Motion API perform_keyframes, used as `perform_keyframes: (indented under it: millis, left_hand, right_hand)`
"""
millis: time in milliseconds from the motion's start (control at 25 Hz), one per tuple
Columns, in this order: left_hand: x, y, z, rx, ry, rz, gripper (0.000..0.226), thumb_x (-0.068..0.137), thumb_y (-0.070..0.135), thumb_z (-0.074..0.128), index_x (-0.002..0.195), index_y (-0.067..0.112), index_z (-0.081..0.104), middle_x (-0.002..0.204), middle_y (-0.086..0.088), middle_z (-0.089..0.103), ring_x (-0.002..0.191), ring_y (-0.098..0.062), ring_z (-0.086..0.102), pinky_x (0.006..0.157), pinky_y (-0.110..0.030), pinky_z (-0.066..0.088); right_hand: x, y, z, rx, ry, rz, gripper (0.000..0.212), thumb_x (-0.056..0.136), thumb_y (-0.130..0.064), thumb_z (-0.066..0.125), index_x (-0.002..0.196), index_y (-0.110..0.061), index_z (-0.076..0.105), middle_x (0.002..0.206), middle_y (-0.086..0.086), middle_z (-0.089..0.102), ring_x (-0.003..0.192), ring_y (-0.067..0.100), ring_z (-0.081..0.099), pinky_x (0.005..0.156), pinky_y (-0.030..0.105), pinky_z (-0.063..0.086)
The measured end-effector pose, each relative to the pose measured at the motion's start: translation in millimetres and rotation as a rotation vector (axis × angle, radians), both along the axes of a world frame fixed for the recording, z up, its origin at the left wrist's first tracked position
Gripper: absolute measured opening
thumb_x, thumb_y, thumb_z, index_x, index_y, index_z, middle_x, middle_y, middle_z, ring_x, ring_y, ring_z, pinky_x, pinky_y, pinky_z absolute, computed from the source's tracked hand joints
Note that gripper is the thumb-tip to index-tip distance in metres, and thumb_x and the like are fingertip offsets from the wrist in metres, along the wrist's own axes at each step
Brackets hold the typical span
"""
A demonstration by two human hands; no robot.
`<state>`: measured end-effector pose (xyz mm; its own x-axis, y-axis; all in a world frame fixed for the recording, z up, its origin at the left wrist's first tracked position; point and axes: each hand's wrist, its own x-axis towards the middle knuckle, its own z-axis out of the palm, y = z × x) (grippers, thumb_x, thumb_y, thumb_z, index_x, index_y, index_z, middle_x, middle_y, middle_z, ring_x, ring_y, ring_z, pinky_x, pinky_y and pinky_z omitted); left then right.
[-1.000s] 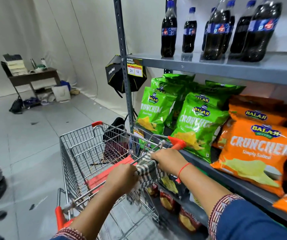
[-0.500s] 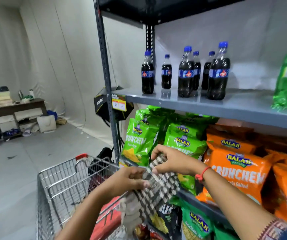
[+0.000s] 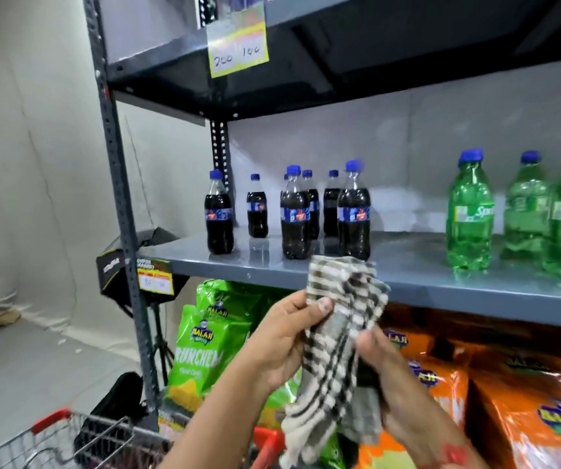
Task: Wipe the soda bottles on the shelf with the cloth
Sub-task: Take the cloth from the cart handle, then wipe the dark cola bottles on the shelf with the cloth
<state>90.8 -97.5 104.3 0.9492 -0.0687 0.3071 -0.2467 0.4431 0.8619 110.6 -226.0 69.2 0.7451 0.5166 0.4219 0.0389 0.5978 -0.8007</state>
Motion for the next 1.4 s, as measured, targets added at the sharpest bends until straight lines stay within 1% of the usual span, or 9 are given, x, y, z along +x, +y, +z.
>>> perform_keyframes:
  millis: [160, 400, 560, 680, 760, 840, 920, 1200, 1400]
  left_hand:
    - [24.8, 15.1, 38.4, 0.455, -0.136, 0.304, 0.01, 0.077, 0.008, 0.064, 0.086, 0.012, 0.067, 0.08, -0.005, 0.071, 0.07, -0.013, 0.064, 0.065, -0.021, 0.054]
    - [97.2, 83.5, 143.1, 0.431, -0.335, 0.641, 0.056, 0.083, 0.036, 0.056, 0.131, 0.009, 0.045, 0.125, 0.003, 0.055, 0.117, -0.011, 0.051, 0.089, -0.014, 0.04]
    - [165.8, 105.9, 175.9, 0.44, -0.14, 0.314, 0.075, 0.072, 0.055, 0.058, 0.129, 0.008, 0.046, 0.134, -0.009, 0.051, 0.118, -0.019, 0.05, 0.101, -0.031, 0.041]
    - [190.5, 101.5, 179.8, 0.476, -0.117, 0.122, 0.034, 0.081, 0.038, 0.058, 0.1, 0.01, 0.06, 0.099, -0.005, 0.067, 0.08, -0.012, 0.056, 0.08, -0.025, 0.05]
    - [193.7, 98.5, 180.7, 0.471, -0.108, 0.028, 0.015, 0.084, 0.021, 0.057, 0.089, 0.008, 0.063, 0.081, -0.005, 0.067, 0.078, -0.015, 0.06, 0.084, -0.031, 0.05]
    - [189.4, 97.8, 182.6, 0.451, -0.1, -0.051, 0.01, 0.085, 0.013, 0.056, 0.086, 0.007, 0.064, 0.07, -0.004, 0.067, 0.072, -0.015, 0.062, 0.076, -0.029, 0.054]
    - [185.5, 98.2, 186.3, 0.504, -0.106, -0.009, 0.014, 0.086, 0.013, 0.054, 0.091, 0.005, 0.064, 0.067, -0.003, 0.072, 0.066, -0.012, 0.067, 0.066, -0.023, 0.055]
    - [184.6, 97.1, 184.3, 0.474, -0.114, 0.007, 0.017, 0.087, 0.012, 0.051, 0.095, 0.001, 0.061, 0.073, -0.005, 0.074, 0.071, -0.013, 0.071, 0.074, -0.022, 0.055]
    - [184.1, 96.1, 183.3, 0.474, -0.12, 0.012, 0.022, 0.087, 0.014, 0.052, 0.102, 0.0, 0.061, 0.083, -0.004, 0.075, 0.073, -0.012, 0.071, 0.071, -0.02, 0.056]
  right_hand:
    - [6.4, 32.1, 25.9, -0.003, 0.058, -0.527, 0.014, 0.073, -0.012, 0.072, 0.085, -0.019, 0.069, 0.093, 0.007, 0.075, 0.089, 0.023, 0.068, 0.084, 0.038, 0.053]
    - [-9.6, 52.8, 51.5, -0.34, -0.345, -1.001, 0.045, 0.087, -0.012, 0.058, 0.113, -0.047, 0.046, 0.075, -0.047, 0.058, 0.066, -0.023, 0.055, 0.055, -0.005, 0.037]
    - [-9.0, 64.0, 63.9, -0.486, -0.437, -1.204, 0.081, 0.087, -0.007, 0.056, 0.125, -0.066, 0.018, 0.082, -0.031, 0.067, 0.064, -0.013, 0.057, 0.053, 0.0, 0.04]
    - [9.7, 79.6, 88.8, -0.627, -0.539, -1.292, 0.089, 0.089, -0.01, 0.049, 0.127, -0.066, -0.01, 0.105, 0.0, 0.069, 0.056, 0.005, 0.055, 0.048, 0.012, 0.042]
    - [31.3, 94.8, 110.0, -0.681, -0.58, -1.295, 0.089, 0.089, -0.007, 0.046, 0.13, -0.056, -0.016, 0.138, 0.005, 0.051, 0.092, 0.017, 0.063, 0.062, 0.018, 0.046]
    - [58.7, 110.8, 122.2, -0.722, -0.605, -1.275, 0.093, 0.085, 0.002, 0.045, 0.141, -0.045, -0.012, 0.157, -0.003, 0.017, 0.136, 0.019, 0.034, 0.093, 0.033, 0.046]
    - [83.8, 128.1, 117.0, -0.778, -0.598, -1.367, 0.086, 0.084, 0.005, 0.04, 0.147, -0.033, -0.004, 0.159, -0.003, 0.003, 0.144, 0.019, 0.013, 0.106, 0.038, 0.038]
    - [112.0, 172.3, 92.1, -1.028, -0.631, -1.445, 0.075, 0.07, -0.034, 0.062, 0.136, -0.007, 0.038, 0.138, 0.025, 0.046, 0.122, 0.043, 0.049, 0.091, 0.052, 0.046]
    - [101.2, 152.9, 101.9, -0.889, -0.723, -1.136, 0.074, 0.086, 0.003, 0.031, 0.149, -0.019, -0.004, 0.156, 0.013, -0.016, 0.143, 0.03, -0.015, 0.118, 0.039, 0.001]
